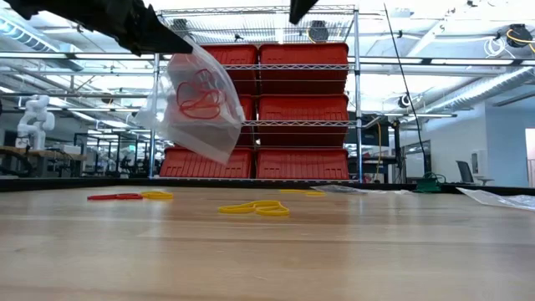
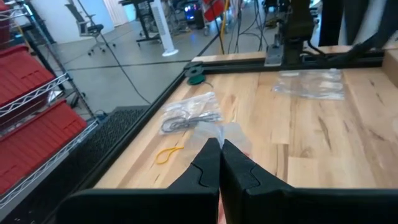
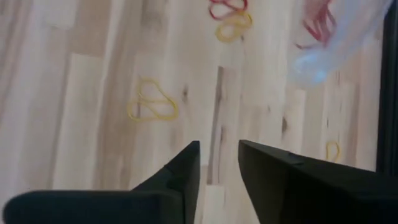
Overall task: Sort rubber bands
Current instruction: Put the red rubber band into the transparent zip bag
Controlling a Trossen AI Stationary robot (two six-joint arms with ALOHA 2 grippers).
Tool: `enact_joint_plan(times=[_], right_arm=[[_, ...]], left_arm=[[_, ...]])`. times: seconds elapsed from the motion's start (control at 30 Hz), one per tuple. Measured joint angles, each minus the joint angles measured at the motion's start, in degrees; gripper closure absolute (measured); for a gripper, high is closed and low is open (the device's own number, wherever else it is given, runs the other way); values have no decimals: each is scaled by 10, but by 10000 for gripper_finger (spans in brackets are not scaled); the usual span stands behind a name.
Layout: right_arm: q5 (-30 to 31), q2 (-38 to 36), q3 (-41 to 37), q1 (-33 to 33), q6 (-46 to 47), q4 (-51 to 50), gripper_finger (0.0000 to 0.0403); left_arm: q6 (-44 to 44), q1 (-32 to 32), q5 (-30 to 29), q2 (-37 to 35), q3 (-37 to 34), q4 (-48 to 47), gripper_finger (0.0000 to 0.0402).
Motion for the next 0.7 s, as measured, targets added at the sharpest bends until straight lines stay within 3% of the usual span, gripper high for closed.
enact_joint_plan(times=[0.13, 0.27, 0.53, 0.7], right_arm=[[1, 0, -7, 10, -10, 27, 333], [-2, -15, -84, 8, -28, 123, 353], [-114, -79, -374, -22, -47, 522, 382], [-149, -89, -499, -45, -24, 726, 393]], left_arm=[[0, 1, 8, -13, 0, -2, 402], [0, 1, 18, -21, 0, -1, 402], [4, 2, 19, -36, 0, -1, 402], [14, 16, 23, -37, -20, 21, 401]])
